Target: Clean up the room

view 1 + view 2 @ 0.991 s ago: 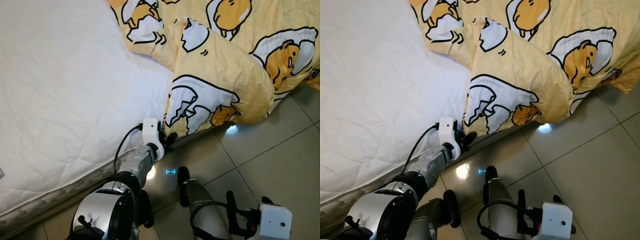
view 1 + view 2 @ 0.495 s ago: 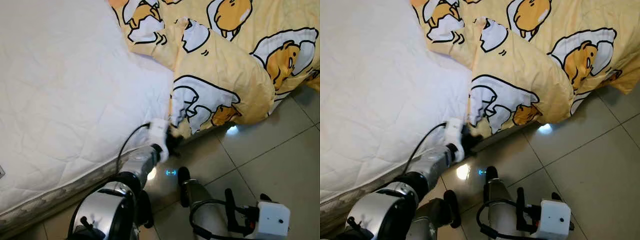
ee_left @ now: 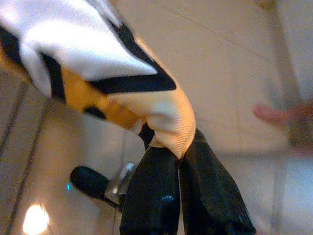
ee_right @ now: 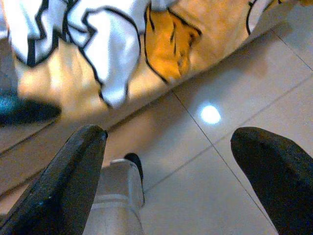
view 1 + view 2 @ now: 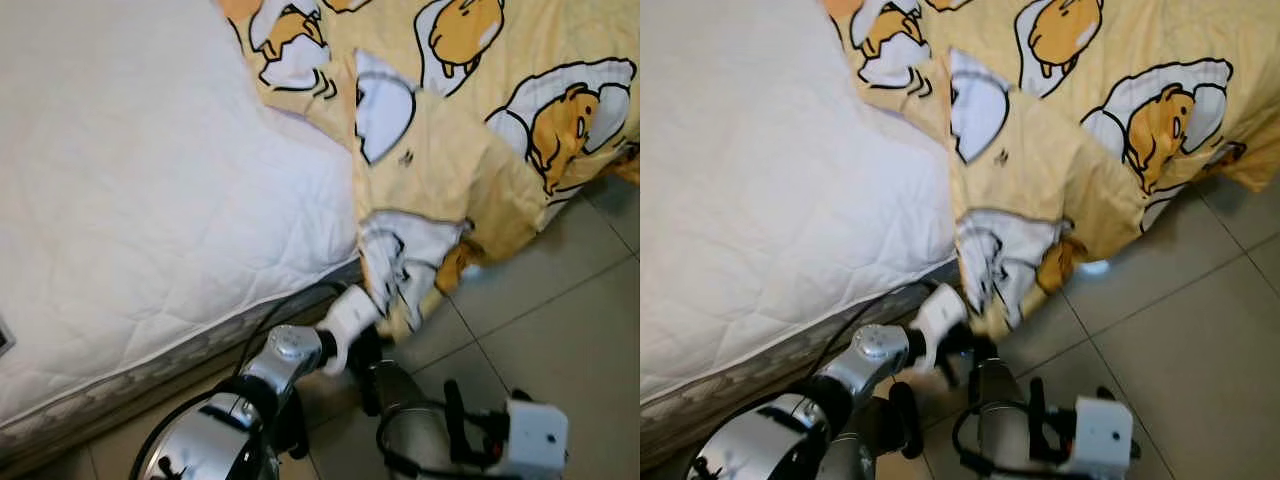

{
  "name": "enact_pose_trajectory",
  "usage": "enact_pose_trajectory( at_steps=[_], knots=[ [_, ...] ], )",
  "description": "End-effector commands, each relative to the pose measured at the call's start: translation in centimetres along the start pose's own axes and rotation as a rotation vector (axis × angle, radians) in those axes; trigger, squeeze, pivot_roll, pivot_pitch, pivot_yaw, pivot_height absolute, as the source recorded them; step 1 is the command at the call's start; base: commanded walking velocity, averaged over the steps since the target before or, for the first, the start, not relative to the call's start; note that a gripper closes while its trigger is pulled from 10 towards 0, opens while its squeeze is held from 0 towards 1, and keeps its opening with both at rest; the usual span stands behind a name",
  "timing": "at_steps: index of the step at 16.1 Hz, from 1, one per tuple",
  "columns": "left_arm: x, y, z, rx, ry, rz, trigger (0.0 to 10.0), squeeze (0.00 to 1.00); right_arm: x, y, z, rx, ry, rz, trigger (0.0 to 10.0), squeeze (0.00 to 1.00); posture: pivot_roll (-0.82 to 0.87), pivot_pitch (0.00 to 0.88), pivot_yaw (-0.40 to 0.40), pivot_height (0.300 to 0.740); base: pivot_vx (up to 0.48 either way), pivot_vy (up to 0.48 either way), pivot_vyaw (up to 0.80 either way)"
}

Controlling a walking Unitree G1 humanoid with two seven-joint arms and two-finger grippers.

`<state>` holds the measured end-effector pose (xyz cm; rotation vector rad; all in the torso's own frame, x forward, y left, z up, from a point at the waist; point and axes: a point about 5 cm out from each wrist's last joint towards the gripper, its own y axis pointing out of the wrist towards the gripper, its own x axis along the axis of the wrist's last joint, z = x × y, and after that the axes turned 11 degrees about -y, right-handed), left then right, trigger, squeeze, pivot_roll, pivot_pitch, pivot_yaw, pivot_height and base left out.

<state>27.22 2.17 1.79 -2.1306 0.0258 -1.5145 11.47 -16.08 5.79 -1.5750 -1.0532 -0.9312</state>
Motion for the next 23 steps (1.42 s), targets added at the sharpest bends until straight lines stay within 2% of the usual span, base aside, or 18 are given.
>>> enact_pose_trajectory(
  at_steps=[1,2,5,8,13,17,23],
  knots=[
    [-2.2,-0.2,-1.0,-0.079,0.029,0.088,0.0,0.0,-0.9,-0.3,0.0,0.002,0.007,0.048,10.0,0.0,-0.23,0.349,0.117,0.74,0.0,0.0,0.0],
    [-2.5,-0.4,-1.2,-0.095,0.061,0.103,0.0,0.0,-0.9,-0.1,0.1,0.003,0.009,0.044,10.0,0.0,-0.23,0.345,0.121,0.74,0.0,0.0,0.0],
    [-2.7,-0.2,-1.8,-0.145,0.071,0.089,0.0,0.0,-0.8,0.5,0.3,-0.002,0.016,0.033,10.0,0.0,-0.22,0.335,0.129,0.74,0.0,0.0,0.0],
    [-2.8,-0.2,-2.4,-0.197,0.089,0.076,0.0,0.0,-1.0,0.7,0.2,-0.002,0.017,0.03,10.0,0.0,-0.22,0.33,0.131,0.74,0.0,-0.48,0.0],
    [-4.1,-1.0,-2.8,-0.255,0.099,0.109,0.0,0.0,-1.3,0.8,0.2,0.009,0.013,0.035,10.0,0.0,-0.21,0.327,0.126,0.74,0.0,-0.48,0.0],
    [-4.7,-1.3,-2.7,-0.238,0.092,0.136,0.0,0.0,-1.5,1.1,0.3,0.02,0.001,0.051,10.0,0.0,-0.21,0.327,0.125,0.74,0.0,-0.327,0.0],
    [-4.7,-1.5,-2.3,-0.226,0.082,0.142,0.0,0.0,-1.5,1.3,0.6,0.026,0.006,0.058,10.0,0.0,-0.21,0.324,0.125,0.74,0.0,0.0,-0.75]
  ],
)
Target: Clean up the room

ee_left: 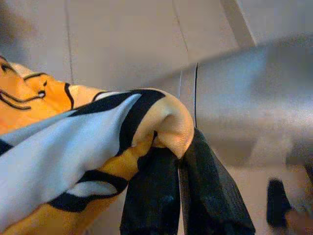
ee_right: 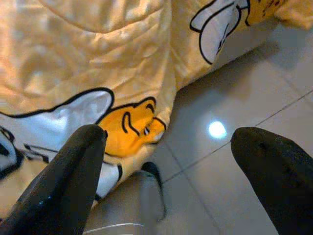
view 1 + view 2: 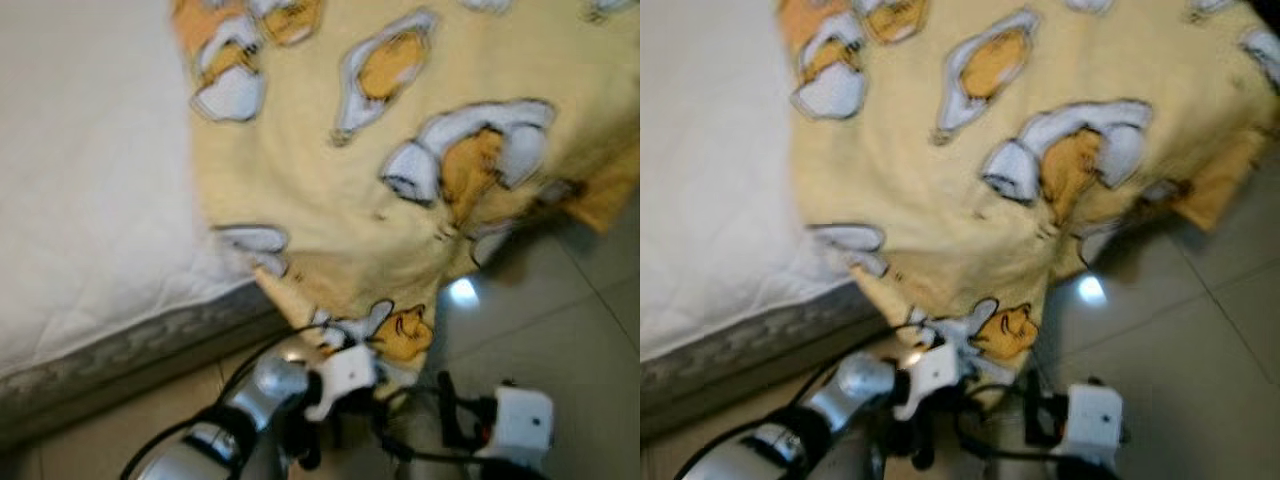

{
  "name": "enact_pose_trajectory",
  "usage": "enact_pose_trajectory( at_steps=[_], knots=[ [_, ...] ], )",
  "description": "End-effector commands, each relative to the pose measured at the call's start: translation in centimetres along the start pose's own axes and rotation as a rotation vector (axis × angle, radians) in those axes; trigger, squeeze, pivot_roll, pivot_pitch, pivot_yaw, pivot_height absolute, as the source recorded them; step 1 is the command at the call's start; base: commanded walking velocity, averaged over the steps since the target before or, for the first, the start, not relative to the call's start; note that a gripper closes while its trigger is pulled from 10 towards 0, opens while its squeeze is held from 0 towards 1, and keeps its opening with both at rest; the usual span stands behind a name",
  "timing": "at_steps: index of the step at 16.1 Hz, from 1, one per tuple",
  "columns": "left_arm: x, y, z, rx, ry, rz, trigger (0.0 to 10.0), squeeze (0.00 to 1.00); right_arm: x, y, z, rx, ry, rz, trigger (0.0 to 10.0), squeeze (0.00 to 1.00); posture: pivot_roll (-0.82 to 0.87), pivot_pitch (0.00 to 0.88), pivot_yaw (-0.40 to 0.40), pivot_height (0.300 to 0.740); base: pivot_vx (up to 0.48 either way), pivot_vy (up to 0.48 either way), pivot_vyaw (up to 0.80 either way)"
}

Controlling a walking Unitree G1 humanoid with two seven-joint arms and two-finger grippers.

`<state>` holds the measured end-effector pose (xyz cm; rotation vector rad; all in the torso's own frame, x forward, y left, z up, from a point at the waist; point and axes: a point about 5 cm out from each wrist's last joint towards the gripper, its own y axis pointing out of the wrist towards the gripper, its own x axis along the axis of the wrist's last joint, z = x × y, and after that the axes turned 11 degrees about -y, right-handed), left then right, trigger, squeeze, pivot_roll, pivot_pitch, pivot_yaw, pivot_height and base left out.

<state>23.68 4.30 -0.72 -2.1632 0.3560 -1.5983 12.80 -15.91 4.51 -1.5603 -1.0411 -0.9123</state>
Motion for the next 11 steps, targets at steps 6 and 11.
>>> enact_pose_trajectory(
  at_steps=[6,11],
  knots=[
    [-1.25,0.03,-0.56,-0.046,0.024,0.103,0.0,0.0,-1.12,-0.38,0.12,0.009,0.005,0.062,10.0,0.0,-0.21,0.327,0.125,0.74,0.0,0.0,-0.74],
    [-1.63,-0.1,-0.55,-0.051,0.055,0.152,0.0,0.0,-1.16,-0.41,0.38,0.028,0.019,0.057,10.0,0.0,-0.21,0.329,0.124,0.74,0.0,0.0,-0.59]
  ],
)
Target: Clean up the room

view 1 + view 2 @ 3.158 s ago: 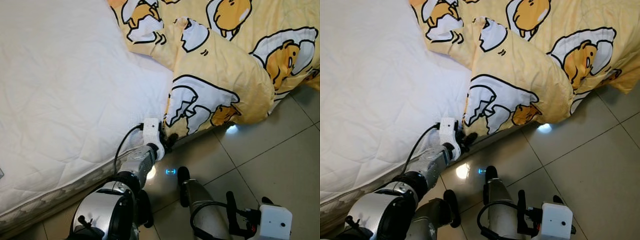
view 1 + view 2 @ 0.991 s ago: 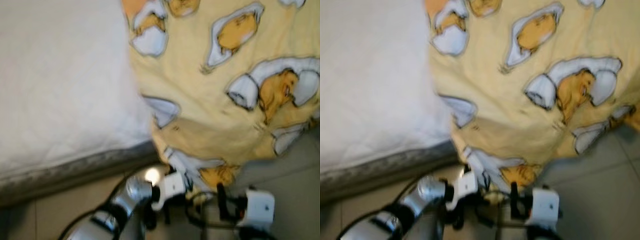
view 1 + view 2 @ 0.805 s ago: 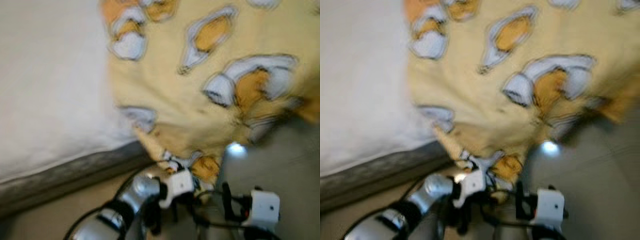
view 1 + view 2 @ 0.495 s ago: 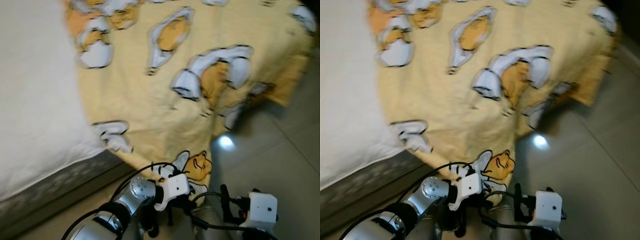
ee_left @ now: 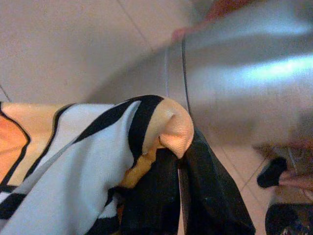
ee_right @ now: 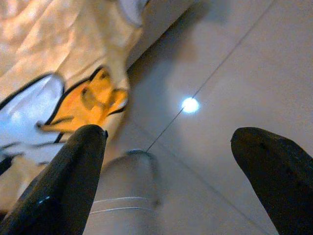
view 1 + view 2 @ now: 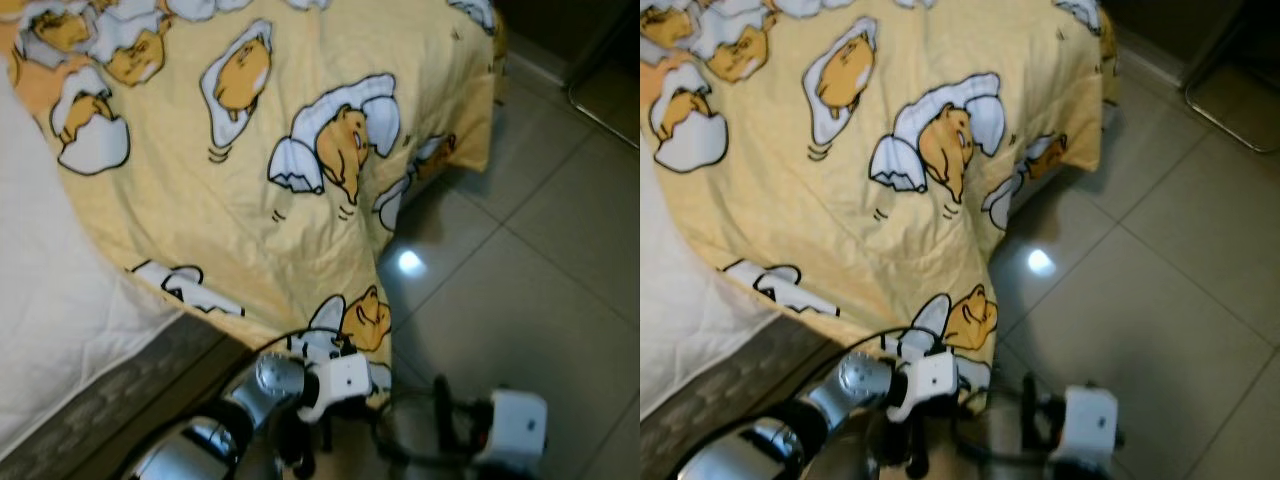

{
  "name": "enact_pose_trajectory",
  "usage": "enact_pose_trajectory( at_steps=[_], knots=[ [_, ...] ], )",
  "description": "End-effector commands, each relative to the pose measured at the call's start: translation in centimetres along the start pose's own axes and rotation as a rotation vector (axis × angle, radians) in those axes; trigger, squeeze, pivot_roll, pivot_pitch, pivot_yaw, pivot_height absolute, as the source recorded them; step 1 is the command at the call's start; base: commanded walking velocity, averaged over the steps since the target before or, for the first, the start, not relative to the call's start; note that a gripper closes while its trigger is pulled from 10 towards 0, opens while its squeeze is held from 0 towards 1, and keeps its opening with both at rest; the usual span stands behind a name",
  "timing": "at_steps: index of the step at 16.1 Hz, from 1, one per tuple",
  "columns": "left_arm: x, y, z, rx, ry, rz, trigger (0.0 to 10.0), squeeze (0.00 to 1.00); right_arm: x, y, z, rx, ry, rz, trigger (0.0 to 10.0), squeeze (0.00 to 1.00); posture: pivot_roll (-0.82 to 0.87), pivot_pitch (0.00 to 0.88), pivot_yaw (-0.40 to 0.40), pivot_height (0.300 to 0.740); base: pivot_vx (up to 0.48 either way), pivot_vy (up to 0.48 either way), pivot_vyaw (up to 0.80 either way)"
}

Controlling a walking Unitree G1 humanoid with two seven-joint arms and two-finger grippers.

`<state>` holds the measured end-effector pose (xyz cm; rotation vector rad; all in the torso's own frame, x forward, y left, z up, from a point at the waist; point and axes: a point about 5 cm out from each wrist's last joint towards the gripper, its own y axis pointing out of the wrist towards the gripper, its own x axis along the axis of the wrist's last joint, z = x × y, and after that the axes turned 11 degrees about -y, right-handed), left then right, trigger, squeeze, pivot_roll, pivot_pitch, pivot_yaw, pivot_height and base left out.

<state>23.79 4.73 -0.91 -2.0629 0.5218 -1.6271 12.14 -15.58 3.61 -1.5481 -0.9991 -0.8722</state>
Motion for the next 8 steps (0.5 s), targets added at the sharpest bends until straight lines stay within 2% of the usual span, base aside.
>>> enact_pose_trajectory(
  at_steps=[1,5,8],
  knots=[
    [-1.4,0.3,-1.1,-0.04,-0.006,0.055,0.0,0.0,-0.2,-0.1,-0.1,-0.001,0.003,0.01,10.0,0.0,-0.21,0.329,0.123,0.74,0.0,0.0,0.0],
    [-2.9,-0.3,-0.7,-0.011,0.089,0.219,0.0,0.0,-0.3,0.0,-0.2,-0.007,0.001,0.014,10.0,0.0,-0.21,0.33,0.123,0.74,0.0,0.0,0.0],
    [-3.1,-0.6,-0.5,-0.012,0.12,0.261,0.0,0.0,-0.3,0.0,-0.2,-0.006,0.0,0.013,10.0,0.0,-0.21,0.326,0.125,0.74,0.0,0.0,0.0]
  ],
)
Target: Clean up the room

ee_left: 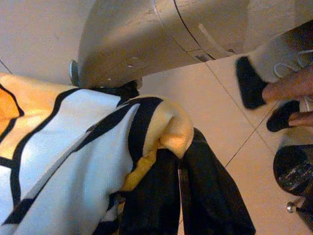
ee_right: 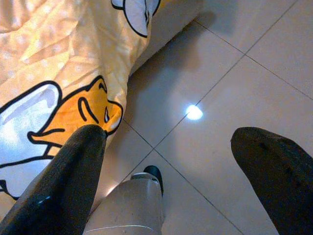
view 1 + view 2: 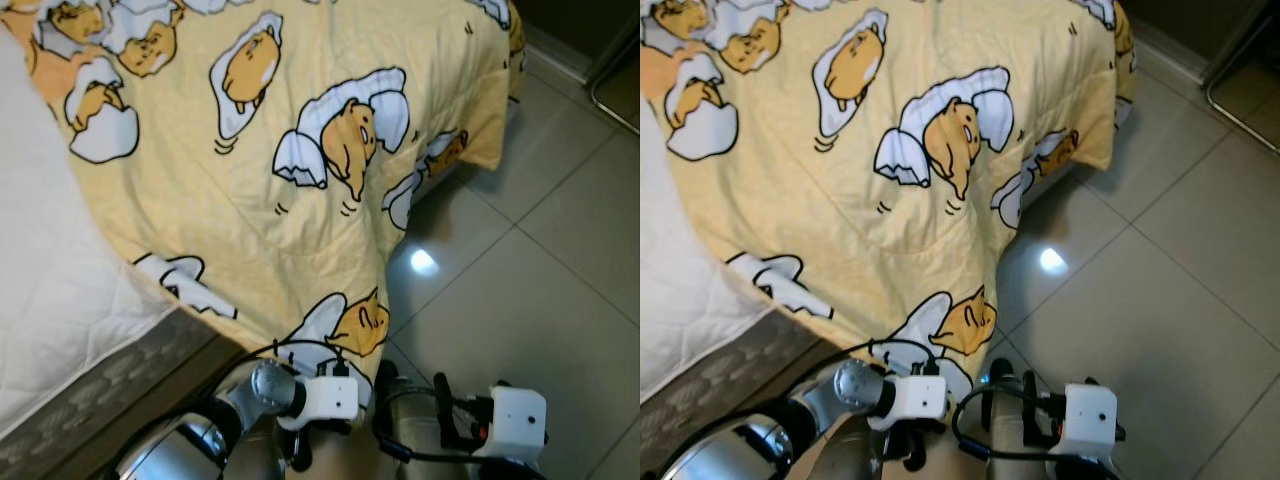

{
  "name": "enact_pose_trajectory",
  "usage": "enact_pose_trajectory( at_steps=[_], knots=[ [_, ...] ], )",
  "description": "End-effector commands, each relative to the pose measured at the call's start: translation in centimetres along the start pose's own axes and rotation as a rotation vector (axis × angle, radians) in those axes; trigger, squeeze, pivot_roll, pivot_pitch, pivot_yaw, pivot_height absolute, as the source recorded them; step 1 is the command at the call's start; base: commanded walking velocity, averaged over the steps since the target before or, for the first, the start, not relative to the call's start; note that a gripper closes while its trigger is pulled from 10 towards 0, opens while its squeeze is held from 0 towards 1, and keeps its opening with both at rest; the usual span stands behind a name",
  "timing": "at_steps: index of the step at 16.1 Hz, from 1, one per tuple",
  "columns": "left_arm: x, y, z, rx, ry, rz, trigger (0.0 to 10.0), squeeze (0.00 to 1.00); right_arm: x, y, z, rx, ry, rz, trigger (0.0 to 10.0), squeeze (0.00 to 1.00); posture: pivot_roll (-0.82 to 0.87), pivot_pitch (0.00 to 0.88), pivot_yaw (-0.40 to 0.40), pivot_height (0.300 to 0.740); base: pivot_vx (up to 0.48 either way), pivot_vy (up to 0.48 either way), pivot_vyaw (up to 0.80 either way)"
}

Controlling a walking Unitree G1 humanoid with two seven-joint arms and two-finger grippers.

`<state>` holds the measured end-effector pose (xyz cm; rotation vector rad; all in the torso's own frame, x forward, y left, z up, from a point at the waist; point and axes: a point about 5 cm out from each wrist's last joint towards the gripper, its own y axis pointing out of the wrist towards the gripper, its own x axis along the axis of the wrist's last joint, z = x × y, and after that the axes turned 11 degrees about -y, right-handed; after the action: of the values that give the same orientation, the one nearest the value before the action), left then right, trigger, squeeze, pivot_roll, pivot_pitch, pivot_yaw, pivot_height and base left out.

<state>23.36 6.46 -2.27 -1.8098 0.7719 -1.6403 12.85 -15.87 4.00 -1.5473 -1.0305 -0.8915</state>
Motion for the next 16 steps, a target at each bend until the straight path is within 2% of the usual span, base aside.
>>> enact_pose_trajectory(
  at_steps=[1,2,4,8,10,12,14,15,16],
  knots=[
    [-1.7,0.1,-0.8,-0.031,0.051,0.104,0.0,0.0,-0.9,-0.5,0.1,0.001,0.009,0.045,10.0,0.0,-0.21,0.324,0.125,0.74,0.0,0.0,0.0],
    [-2.6,-0.1,-1.1,-0.043,0.1,0.183,0.0,0.0,-1.0,-0.5,0.1,0.001,0.009,0.045,10.0,0.0,-0.22,0.321,0.126,0.74,0.0,0.0,0.0],
    [-3.8,-0.3,-1.5,-0.057,0.15,0.253,0.0,0.0,-1.0,-0.5,0.2,0.0,0.009,0.045,10.0,0.0,-0.22,0.317,0.127,0.74,0.0,0.0,0.0],
    [-6.7,-0.5,-3.8,-0.189,0.317,0.415,0.0,0.0,-1.1,-0.8,0.2,0.001,0.008,0.051,10.0,0.0,-0.23,0.32,0.125,0.74,0.0,0.0,0.0],
    [-8.8,-1.0,-5.4,-0.314,0.431,0.521,0.0,0.0,-1.3,-1.0,0.2,0.002,0.008,0.057,10.0,0.0,-0.23,0.322,0.125,0.74,0.0,0.0,0.0],
    [-9.6,-1.0,-6.4,-0.369,0.474,0.541,0.0,0.0,-1.4,-1.1,0.3,0.005,0.008,0.061,10.0,0.0,-0.23,0.328,0.124,0.74,0.0,0.0,0.0],
    [-9.9,-0.4,-7.8,-0.422,0.534,0.527,0.0,0.0,-1.3,-1.2,0.3,0.009,0.008,0.063,10.0,0.0,-0.24,0.335,0.12,0.74,0.0,0.0,0.0],
    [-10.1,0.2,-8.9,-0.426,0.515,0.506,0.0,0.0,-1.3,-1.3,0.3,0.01,0.007,0.064,10.0,0.0,-0.24,0.339,0.117,0.74,0.0,0.0,0.0],
    [-10.0,0.4,-9.1,-0.41,0.477,0.486,0.0,0.0,-1.3,-1.3,0.3,0.01,0.006,0.065,10.0,0.0,-0.24,0.339,0.117,0.74,0.0,0.0,0.0]
  ],
)
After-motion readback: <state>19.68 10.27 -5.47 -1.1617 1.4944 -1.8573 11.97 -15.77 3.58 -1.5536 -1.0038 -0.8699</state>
